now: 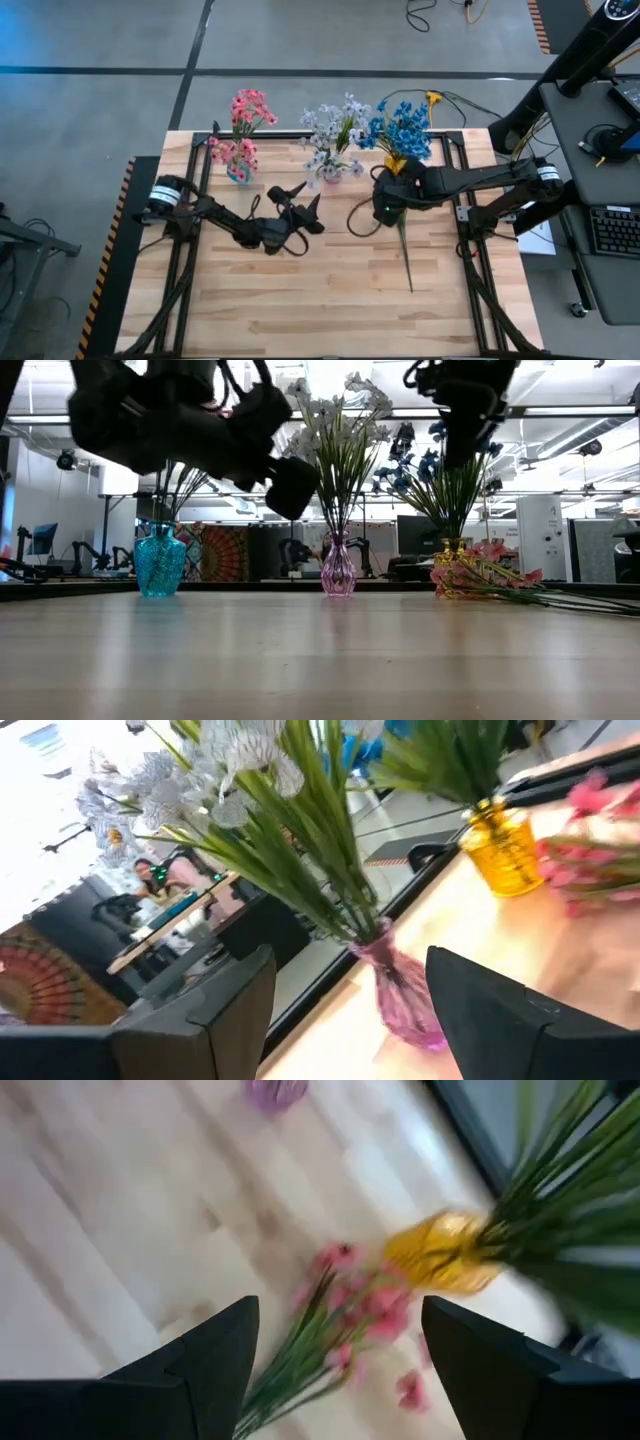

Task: Sort flowers into vase by color
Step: Put the pink flowers into the blue vase

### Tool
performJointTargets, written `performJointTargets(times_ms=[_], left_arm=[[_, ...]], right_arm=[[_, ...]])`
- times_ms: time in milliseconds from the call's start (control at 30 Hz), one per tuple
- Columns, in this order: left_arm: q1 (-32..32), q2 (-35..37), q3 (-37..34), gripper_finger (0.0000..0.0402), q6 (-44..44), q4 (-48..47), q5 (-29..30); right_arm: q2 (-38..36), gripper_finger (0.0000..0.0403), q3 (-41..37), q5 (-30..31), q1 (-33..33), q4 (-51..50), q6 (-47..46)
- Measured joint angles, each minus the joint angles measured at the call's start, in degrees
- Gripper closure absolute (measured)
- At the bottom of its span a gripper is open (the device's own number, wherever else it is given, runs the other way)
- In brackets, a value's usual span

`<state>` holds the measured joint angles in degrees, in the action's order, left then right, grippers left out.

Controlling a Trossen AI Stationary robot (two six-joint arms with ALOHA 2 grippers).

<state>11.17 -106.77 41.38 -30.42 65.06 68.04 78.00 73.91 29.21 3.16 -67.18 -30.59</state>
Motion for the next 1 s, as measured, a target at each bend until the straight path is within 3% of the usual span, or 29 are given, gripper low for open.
performJointTargets(times_ms=[200,333,467,733,1000], left_arm=[[3.4,5.7,-3.5,0.0162,5.1,0.0,-3.9],[5.1,12.2,-7.0,0.0168,9.9,-0.6,-14.4],[7.3,18.4,-9.7,0.0178,10.8,-8.4,-24.6],[12.8,29.0,-8.6,0.0196,19.5,-36.0,-25.4],[14.1,35.5,-2.0,0.0196,19.1,-54.2,-25.1]], right_arm=[[-0.7,0.0131,-5.7,-4.8,3.4,0.2,-11.7],[-0.7,0.0131,-10.2,-8.3,5.1,0.3,-19.6],[-0.7,0.0131,-15.4,-11.4,7.2,2.0,-26.9],[-0.7,0.0131,-23.7,-13.2,9.6,10.5,-35.4],[-0.7,0.0132,-26.0,-12.7,5.0,12.9,-36.9]])
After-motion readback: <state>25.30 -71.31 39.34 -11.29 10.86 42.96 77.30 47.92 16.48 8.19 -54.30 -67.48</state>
